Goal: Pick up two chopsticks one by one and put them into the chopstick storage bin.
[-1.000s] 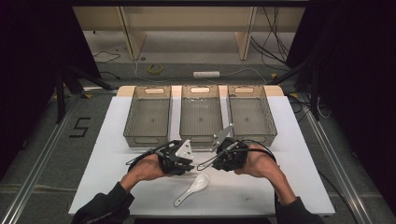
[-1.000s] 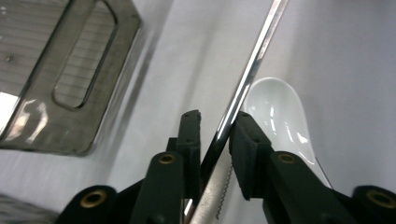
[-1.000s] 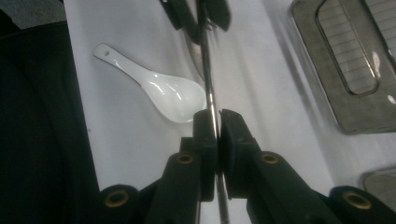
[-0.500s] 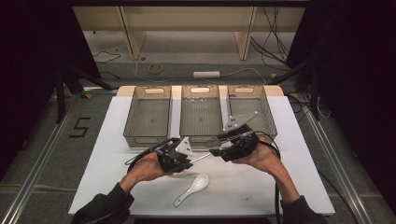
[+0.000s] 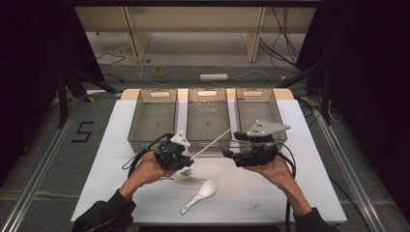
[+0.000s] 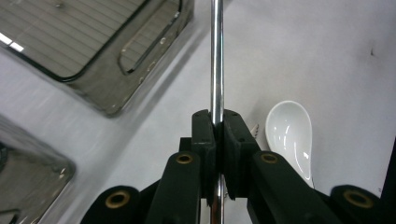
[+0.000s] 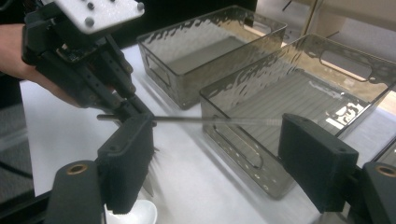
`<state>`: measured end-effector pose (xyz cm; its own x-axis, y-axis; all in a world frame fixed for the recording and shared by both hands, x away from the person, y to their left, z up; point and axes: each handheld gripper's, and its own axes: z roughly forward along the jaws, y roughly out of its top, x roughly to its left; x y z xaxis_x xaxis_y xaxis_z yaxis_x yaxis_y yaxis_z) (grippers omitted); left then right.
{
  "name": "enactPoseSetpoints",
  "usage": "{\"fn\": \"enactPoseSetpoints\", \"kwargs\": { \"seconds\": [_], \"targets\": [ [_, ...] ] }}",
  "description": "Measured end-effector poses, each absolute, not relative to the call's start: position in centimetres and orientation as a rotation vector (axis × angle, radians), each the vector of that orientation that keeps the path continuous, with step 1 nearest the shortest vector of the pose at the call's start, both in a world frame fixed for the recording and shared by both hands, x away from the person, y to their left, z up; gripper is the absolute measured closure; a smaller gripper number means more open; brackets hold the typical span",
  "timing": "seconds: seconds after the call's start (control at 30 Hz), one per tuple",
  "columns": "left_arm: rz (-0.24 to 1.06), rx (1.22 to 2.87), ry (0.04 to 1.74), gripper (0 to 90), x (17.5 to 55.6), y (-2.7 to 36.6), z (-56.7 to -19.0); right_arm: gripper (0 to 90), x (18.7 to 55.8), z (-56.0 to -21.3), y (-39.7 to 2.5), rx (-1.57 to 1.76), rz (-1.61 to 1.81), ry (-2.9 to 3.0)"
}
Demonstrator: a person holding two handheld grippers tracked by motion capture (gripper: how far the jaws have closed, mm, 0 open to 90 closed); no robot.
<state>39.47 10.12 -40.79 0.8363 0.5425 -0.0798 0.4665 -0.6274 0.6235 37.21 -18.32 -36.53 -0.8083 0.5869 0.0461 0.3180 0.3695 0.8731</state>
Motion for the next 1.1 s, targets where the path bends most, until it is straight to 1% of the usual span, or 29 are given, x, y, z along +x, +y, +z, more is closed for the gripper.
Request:
{"fn": "enactPoseSetpoints", "kwargs": {
  "seconds": [0.17, 0.43, 0.8, 1.1],
  "targets": [
    [0.162, 2.290, 0.814, 84.4, 40.0, 11.1, -40.4, 25.6, 36.5, -38.0, -19.1, 0.864, 1.428, 2.314],
    [0.200, 2.234, 0.893, 84.4, 41.0, 12.9, -39.7, 25.2, 35.7, -40.1, -21.0, 0.946, 1.578, 2.239],
    [0.246, 2.169, 0.999, 84.4, 42.3, 15.4, -39.3, 24.7, 34.9, -40.8, -22.1, 0.984, 1.600, 2.180],
    [0.286, 2.113, 1.077, 84.4, 43.5, 17.2, -38.9, 24.4, 34.5, -41.2, -22.1, 0.994, 1.592, 2.183]
  ]
}}
